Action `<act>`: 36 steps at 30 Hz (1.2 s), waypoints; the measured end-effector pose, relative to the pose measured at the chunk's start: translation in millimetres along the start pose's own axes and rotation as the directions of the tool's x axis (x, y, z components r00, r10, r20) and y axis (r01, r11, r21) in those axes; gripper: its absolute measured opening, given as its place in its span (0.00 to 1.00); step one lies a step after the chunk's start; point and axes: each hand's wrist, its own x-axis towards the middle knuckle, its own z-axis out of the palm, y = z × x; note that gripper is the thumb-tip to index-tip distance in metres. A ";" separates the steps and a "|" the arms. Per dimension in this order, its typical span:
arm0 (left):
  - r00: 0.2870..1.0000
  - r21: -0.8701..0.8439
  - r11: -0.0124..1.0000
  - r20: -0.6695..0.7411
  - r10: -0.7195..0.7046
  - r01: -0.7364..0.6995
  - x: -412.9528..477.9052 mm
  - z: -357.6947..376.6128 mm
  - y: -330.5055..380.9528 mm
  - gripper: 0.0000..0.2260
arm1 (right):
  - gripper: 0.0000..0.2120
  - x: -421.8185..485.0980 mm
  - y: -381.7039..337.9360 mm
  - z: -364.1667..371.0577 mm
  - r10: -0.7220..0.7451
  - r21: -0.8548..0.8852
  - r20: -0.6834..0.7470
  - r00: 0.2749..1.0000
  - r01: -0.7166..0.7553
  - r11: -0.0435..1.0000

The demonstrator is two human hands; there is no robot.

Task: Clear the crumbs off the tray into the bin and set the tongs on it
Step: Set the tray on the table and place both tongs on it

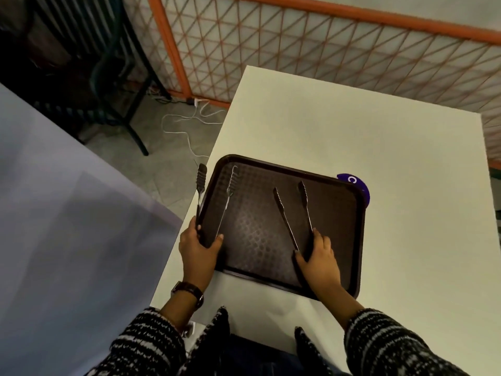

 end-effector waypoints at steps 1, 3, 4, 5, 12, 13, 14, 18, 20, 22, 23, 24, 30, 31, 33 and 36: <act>1.000 0.001 1.000 0.005 -0.007 0.007 0.2 0.6 -0.2 0.29 | 0.35 -0.7 -0.8 0.5 -0.001 0.015 0.008 1.000 0.001 1.000; 1.000 0.002 1.000 0.021 -0.012 0.012 0.9 3.0 -0.1 0.30 | 0.35 -2.7 -2.4 1.2 0.013 0.047 0.017 1.000 -0.014 0.999; 0.999 0.006 1.000 0.029 -0.015 0.015 1.7 4.4 -0.4 0.30 | 0.35 -3.8 -3.7 2.0 0.023 0.064 0.017 1.000 -0.024 0.998; 0.999 0.008 1.000 0.039 -0.019 0.019 2.4 6.1 0.2 0.30 | 0.36 -4.9 -4.4 3.1 0.036 0.081 0.013 0.999 -0.037 0.996; 0.997 0.085 0.996 0.082 0.009 -0.016 5.9 18.3 4.1 0.33 | 0.38 -8.2 -14.3 11.0 0.135 0.194 -0.022 0.991 -0.129 0.973; 0.996 0.092 0.995 0.085 0.015 -0.023 6.4 19.8 4.1 0.33 | 0.39 -8.6 -16.4 12.3 0.149 0.209 -0.026 0.988 -0.141 0.968; 0.996 0.098 0.995 0.088 0.024 -0.033 6.7 20.8 4.6 0.34 | 0.39 -9.0 -19.4 14.0 0.162 0.222 -0.029 0.986 -0.152 0.963; 0.993 0.093 0.995 0.115 0.037 -0.048 8.2 25.5 8.3 0.34 | 0.39 -9.5 -31.0 18.9 0.231 0.273 -0.039 0.972 -0.213 0.938; 0.991 0.084 0.995 0.131 0.037 -0.048 9.8 27.4 7.9 0.34 | 0.39 -8.3 -33.8 20.1 0.252 0.270 -0.036 0.967 -0.233 0.934; 0.988 0.076 0.996 0.150 0.035 -0.047 11.5 28.6 7.6 0.34 | 0.40 -8.0 -34.7 20.7 0.259 0.262 -0.036 0.965 -0.241 0.934; 0.987 0.080 0.995 0.157 0.042 -0.055 12.4 29.3 7.0 0.34 | 0.40 -8.1 -34.7 21.1 0.258 0.260 -0.037 0.965 -0.240 0.935; 0.986 0.086 0.994 0.160 0.048 -0.063 13.2 29.9 6.4 0.34 | 0.40 -8.2 -34.6 21.3 0.257 0.259 -0.036 0.966 -0.239 0.936; 0.984 0.102 0.992 0.172 0.054 -0.072 13.6 34.4 10.0 0.34 | 0.40 -6.7 -32.5 21.1 0.251 0.274 -0.020 0.968 -0.236 0.932; 0.983 0.102 0.992 0.175 0.050 -0.068 13.2 35.3 10.7 0.35 | 0.40 -6.0 -31.9 20.8 0.253 0.274 -0.017 0.967 -0.238 0.932; 0.983 0.099 0.993 0.177 0.043 -0.061 12.7 37.7 10.9 0.35 | 0.40 -4.7 -30.5 20.2 0.256 0.271 -0.012 0.967 -0.243 0.931; 0.983 0.102 0.994 0.179 0.030 -0.048 11.5 41.6 11.2 0.36 | 0.40 -3.3 -28.9 18.9 0.248 0.263 -0.009 0.969 -0.237 0.935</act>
